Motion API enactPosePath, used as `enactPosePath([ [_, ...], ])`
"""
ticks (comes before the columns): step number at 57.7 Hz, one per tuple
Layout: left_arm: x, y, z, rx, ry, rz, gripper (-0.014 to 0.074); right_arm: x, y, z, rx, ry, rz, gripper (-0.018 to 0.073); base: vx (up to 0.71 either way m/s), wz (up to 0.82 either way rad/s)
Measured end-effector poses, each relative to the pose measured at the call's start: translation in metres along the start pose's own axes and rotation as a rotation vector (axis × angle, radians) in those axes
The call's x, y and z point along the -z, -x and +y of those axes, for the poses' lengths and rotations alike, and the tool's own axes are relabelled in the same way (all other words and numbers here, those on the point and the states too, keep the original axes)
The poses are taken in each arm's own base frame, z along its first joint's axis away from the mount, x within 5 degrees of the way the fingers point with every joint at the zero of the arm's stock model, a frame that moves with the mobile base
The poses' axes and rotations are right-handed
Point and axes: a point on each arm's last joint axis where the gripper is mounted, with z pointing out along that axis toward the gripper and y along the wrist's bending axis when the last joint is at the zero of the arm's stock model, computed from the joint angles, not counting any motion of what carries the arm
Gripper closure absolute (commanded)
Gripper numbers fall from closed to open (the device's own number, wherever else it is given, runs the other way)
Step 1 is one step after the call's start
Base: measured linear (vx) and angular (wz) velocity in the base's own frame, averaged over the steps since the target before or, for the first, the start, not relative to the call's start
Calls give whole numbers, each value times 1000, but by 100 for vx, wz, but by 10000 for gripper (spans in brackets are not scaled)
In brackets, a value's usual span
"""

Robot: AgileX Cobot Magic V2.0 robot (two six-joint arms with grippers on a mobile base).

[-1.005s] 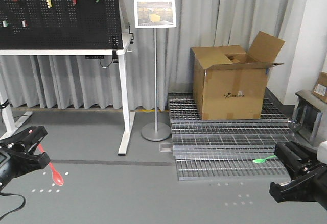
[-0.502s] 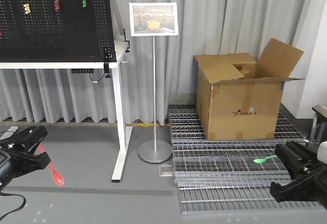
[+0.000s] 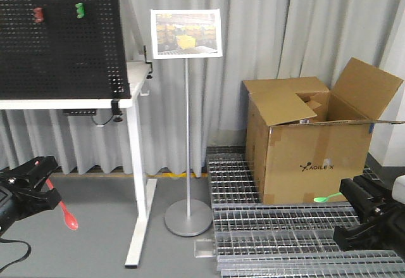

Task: Sort red and green spoons into left cabinet
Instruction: 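Drive across the room to the open white cabinet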

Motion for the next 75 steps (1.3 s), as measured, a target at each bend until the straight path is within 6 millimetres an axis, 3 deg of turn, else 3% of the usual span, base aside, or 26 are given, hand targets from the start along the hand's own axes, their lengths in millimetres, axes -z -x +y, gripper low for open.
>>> enactPosePath([
  [36,0,0,0,1,1,-1,603,0,0,0,0,0,0,568,36,-35],
  [75,0,0,0,1,1,-1,603,0,-3,0,-2,0,10,568,23,-66],
])
